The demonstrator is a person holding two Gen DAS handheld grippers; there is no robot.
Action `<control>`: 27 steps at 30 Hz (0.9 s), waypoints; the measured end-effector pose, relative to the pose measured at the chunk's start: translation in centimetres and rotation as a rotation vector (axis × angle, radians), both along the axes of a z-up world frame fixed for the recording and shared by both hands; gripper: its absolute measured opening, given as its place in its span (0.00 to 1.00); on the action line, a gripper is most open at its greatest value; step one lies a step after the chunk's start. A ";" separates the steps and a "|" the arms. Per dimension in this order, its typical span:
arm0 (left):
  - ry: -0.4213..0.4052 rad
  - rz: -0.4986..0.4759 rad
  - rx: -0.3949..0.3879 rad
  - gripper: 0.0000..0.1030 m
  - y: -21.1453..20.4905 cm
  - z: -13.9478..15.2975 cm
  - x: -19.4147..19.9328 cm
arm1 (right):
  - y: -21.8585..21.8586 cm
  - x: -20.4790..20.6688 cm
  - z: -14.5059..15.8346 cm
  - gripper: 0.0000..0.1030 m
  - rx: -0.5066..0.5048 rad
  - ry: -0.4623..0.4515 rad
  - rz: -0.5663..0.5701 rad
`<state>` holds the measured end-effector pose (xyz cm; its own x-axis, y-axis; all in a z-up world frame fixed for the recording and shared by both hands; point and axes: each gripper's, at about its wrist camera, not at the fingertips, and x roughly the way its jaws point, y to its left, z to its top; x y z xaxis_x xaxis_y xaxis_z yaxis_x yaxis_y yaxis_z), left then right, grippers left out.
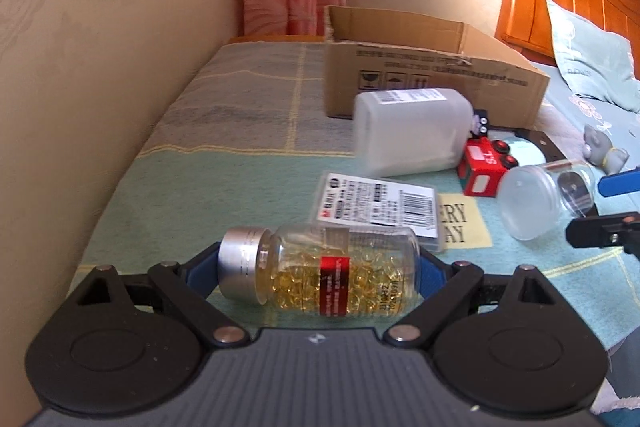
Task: Organize rigid objects
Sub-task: 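Close the left gripper on the capsule bottle while the right gripper approaches the clear jar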
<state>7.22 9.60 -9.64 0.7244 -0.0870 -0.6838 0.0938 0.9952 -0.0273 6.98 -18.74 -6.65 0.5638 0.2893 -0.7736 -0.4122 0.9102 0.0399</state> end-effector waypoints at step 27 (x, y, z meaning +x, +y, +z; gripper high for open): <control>0.075 -0.099 0.018 0.90 0.5 0.7 1.6 | 5.9 3.3 -1.1 0.92 -0.162 0.081 -0.005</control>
